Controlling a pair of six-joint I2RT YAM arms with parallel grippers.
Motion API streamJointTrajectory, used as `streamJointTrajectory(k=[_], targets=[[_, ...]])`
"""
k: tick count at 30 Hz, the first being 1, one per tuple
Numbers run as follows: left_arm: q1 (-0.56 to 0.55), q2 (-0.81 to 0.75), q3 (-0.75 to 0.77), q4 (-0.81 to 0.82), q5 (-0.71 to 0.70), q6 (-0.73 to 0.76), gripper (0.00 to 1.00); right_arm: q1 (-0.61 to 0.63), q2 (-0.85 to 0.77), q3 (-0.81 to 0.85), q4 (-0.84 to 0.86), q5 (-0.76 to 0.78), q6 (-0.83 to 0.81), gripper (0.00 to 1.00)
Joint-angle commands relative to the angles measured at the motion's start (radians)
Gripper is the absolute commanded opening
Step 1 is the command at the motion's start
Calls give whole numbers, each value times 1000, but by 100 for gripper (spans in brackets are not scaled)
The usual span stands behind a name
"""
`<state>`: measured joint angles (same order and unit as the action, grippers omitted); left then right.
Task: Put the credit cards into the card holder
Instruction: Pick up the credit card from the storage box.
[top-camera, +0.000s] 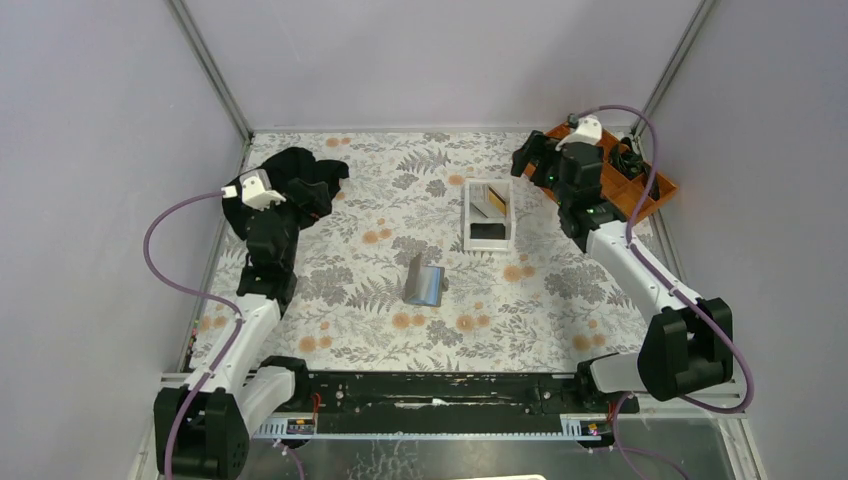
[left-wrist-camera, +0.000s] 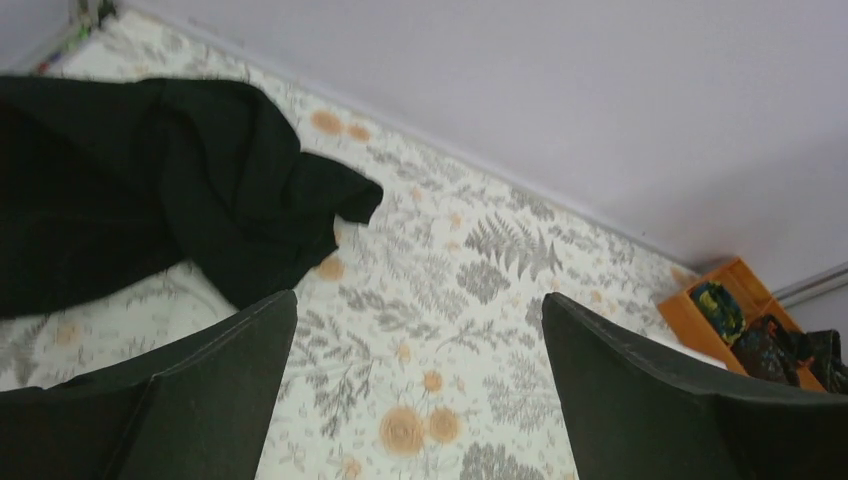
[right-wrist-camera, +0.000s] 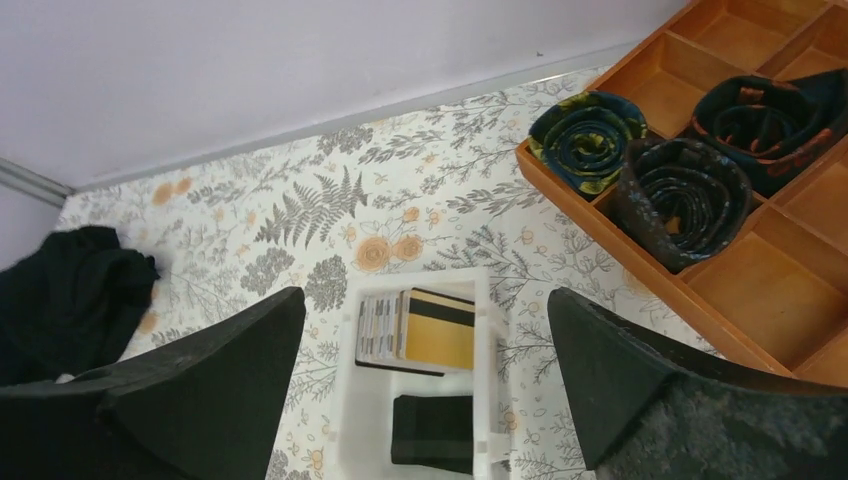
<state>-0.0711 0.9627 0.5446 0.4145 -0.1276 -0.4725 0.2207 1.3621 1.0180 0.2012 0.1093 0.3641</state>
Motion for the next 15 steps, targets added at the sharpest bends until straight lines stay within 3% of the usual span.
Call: streamJointTrajectory(k=[1,7,15], targets=[[-6,-48,20,-206,40,-55,100,85,-33,65,-85,143,-87,99],[-72,-103,90,-443,-16,-65,100,111,21,165,-195,49,-114,100],[-203,-58,82,-506,-79,-143,100,176,180,304,-341,69,-146,94]])
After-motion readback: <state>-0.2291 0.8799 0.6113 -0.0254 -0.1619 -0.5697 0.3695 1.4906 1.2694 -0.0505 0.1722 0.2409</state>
